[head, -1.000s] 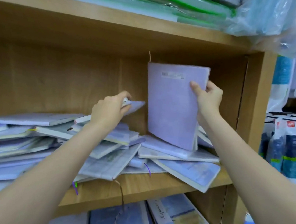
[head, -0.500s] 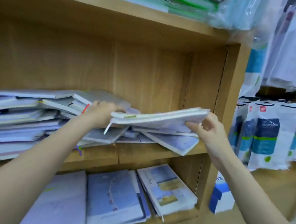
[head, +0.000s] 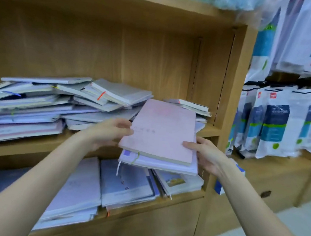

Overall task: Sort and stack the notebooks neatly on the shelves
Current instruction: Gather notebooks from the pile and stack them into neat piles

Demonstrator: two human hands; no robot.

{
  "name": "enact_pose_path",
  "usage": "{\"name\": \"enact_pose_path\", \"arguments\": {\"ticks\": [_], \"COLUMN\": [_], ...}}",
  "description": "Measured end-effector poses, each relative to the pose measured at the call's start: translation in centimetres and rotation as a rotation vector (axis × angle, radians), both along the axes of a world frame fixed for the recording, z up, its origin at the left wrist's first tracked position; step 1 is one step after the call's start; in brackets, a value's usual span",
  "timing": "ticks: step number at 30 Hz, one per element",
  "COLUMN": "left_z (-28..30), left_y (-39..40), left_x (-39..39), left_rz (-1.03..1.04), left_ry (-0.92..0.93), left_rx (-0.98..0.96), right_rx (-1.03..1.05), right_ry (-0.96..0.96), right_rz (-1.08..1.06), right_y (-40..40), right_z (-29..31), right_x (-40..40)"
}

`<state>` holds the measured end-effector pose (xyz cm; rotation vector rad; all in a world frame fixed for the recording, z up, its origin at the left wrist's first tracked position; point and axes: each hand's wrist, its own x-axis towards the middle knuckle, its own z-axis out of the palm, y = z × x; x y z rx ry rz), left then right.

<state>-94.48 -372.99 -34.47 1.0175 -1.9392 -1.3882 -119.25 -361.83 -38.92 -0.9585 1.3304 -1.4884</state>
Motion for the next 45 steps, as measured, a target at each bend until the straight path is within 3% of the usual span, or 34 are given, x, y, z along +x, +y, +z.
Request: {"name": "enact_pose_path", "arguments": {"ticks": [5, 8, 12, 16, 22, 27, 29, 31, 33, 34, 36, 38, 42, 45], "left_z": [-4.2, -7.3, -12.7, -17.3, -18.2, -17.6, -17.8, -18.5, -20.2, -21.3, -23.9, -25.9, -27.2, -25.9], "left_y": [0.8, 1.6, 3.9, 4.1, 0.8, -3.4, -5.1, -6.5, -7.9, -8.6, -10.0, -10.6, -10.9, -9.8], "left_x": [0.6, 1.2, 0.3, 0.3, -0.8, -5.1, -8.4, -11.6, -14.1, -15.0, -15.8, -16.0, -15.4, -14.4], "left_rz": [0.122, 0.081, -0.128, -0.171, -0.155, -0.067, -0.006, 0.026, -0.004, -0.043, -0.149, -0.228, -0.219, -0.238], "left_ry": [0.100, 0.154, -0.153, -0.299, -0.379, -0.187, -0.011, 0.118, 0.006, -0.162, -0.494, -0.669, -0.740, -0.755], "left_rx": [-0.106, 0.161, 0.189, 0.311, 0.414, 0.464, 0.437, 0.374, 0.187, 0.057, -0.146, -0.211, -0.364, -0.439], "right_rx": [-0.048, -0.014, 0.147, 0.314, 0.378, 0.351, 0.325, 0.350, 0.450, 0.523, 0.663, 0.738, 0.716, 0.558], "right_ry": [-0.076, -0.073, -0.026, -0.010, -0.071, 0.065, 0.259, 0.601, 0.934, 1.020, 1.131, 1.227, 1.269, 1.106], "right_rz": [0.087, 0.209, 0.322, 0.421, 0.400, 0.222, 0.069, -0.094, -0.116, -0.069, 0.139, 0.257, 0.168, 0.011], "right_y": [1.9, 4.4, 6.4, 6.3, 3.9, -1.7, -5.4, -9.7, -13.3, -14.5, -15.9, -16.4, -16.6, -15.1], "right_z": [-3.2, -6.9, -10.6, -15.1, -17.8, -15.0, -13.6, -13.2, -13.8, -14.7, -17.2, -19.3, -20.3, -19.5], "right_x": [0.4, 0.2, -1.1, -1.8, -2.8, -6.7, -8.7, -11.5, -13.5, -13.8, -13.1, -11.9, -11.8, -11.3]}}
